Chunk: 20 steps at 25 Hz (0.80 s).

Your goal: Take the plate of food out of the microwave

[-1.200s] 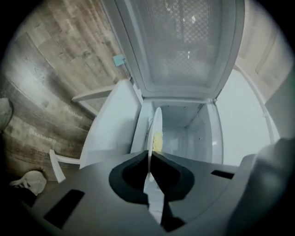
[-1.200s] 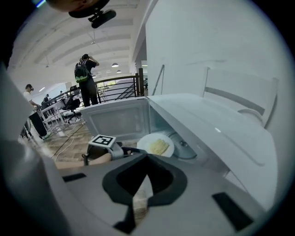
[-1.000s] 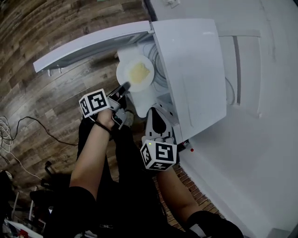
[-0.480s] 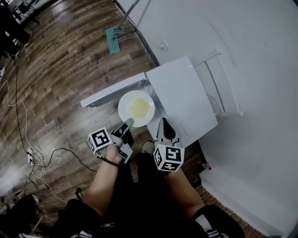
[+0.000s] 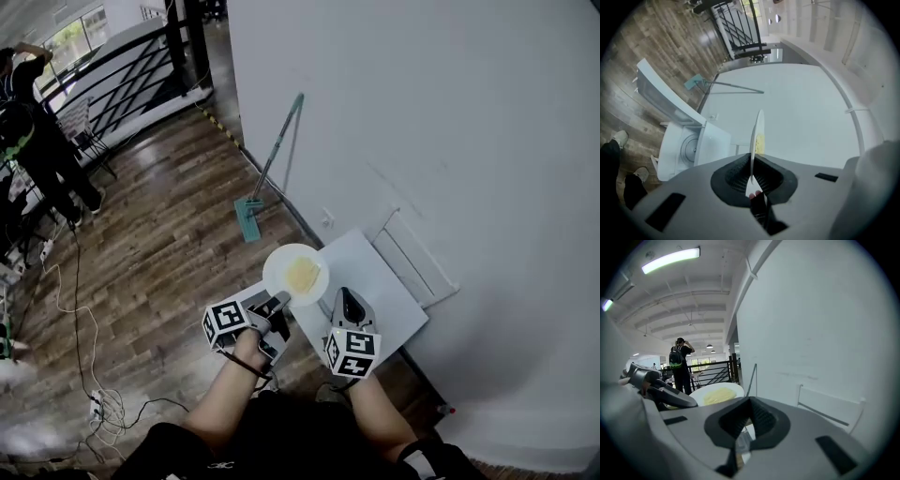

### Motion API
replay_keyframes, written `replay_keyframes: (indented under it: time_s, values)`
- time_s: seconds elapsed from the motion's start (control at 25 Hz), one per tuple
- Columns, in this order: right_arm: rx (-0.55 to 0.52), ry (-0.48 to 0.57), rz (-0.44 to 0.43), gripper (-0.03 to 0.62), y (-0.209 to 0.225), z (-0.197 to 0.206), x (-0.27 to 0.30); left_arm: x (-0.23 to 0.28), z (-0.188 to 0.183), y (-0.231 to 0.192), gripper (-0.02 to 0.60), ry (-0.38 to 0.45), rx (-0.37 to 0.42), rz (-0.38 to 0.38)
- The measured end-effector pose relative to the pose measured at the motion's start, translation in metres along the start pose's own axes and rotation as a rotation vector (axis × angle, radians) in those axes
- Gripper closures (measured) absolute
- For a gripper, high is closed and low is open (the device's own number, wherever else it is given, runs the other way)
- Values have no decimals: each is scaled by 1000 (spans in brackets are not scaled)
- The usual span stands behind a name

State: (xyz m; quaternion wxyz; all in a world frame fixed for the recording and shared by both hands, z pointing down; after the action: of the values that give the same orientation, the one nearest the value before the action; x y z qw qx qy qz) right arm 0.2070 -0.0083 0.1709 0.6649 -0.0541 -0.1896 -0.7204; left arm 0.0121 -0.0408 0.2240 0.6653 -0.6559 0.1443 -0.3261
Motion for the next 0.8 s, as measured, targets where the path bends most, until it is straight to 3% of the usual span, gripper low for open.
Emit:
replay_keyframes:
  time_s: [0.4, 0.8]
  values:
    - [19, 124, 0, 585, 14, -53, -15, 7, 5, 59, 569, -28, 91, 34]
    - [31, 131, 10, 585, 28, -53, -22, 23, 13, 66, 569, -45, 105, 60]
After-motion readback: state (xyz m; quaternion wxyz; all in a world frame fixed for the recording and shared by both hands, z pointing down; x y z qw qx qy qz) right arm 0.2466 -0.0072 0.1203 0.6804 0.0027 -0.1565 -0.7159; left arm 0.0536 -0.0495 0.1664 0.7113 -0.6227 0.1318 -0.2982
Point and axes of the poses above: the fingertips, and each gripper's own axes: x forward along the fingers, y to its right, z out of its underside, the point moved 7 cm from there along -x, backward along the fingers, and after that the axes turned 7 degrees about x, right-handed, at the moved point
